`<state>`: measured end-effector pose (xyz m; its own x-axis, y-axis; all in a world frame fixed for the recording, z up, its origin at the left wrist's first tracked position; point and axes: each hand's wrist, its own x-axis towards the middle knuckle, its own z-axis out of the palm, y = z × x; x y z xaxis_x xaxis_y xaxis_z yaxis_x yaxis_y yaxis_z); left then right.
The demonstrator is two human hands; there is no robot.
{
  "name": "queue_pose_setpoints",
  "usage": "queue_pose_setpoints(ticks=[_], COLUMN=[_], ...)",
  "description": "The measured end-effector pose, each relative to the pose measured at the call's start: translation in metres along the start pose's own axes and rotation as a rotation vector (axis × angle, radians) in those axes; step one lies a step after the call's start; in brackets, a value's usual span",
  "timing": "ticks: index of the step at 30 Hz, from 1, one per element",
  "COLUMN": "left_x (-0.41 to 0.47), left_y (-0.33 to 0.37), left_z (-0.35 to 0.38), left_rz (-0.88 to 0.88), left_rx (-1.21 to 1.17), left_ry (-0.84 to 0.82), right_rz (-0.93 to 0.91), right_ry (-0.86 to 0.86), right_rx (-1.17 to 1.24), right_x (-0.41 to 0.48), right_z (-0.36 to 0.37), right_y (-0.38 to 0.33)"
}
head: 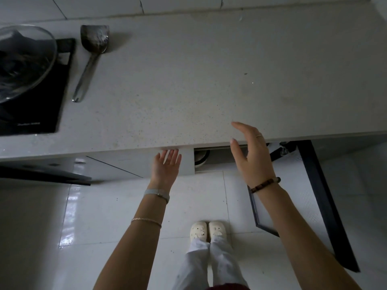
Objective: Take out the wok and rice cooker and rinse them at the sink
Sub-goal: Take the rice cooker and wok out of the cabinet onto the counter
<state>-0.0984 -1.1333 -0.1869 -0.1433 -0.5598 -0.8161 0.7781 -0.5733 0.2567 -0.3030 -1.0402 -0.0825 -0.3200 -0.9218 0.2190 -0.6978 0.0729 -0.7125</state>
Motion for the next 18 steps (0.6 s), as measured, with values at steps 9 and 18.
queue_pose_setpoints(ticks=[9,18], left_x=[0.007,0.004], left_y=[-0.017,-0.023], left_z=[0.012,0.011], left_rz=[0.03,0.033], left_rx=[-0.018,-0.049], left_ry=[-0.004,0.025], right_rz=[0.0,-0.004], right_ry=[-0.003,-0.009], right_rx=[-0.01,0.0], right_x=[0.003,-0.008], right_z=[-0.01,-0.03], right_y=[0.007,0.019])
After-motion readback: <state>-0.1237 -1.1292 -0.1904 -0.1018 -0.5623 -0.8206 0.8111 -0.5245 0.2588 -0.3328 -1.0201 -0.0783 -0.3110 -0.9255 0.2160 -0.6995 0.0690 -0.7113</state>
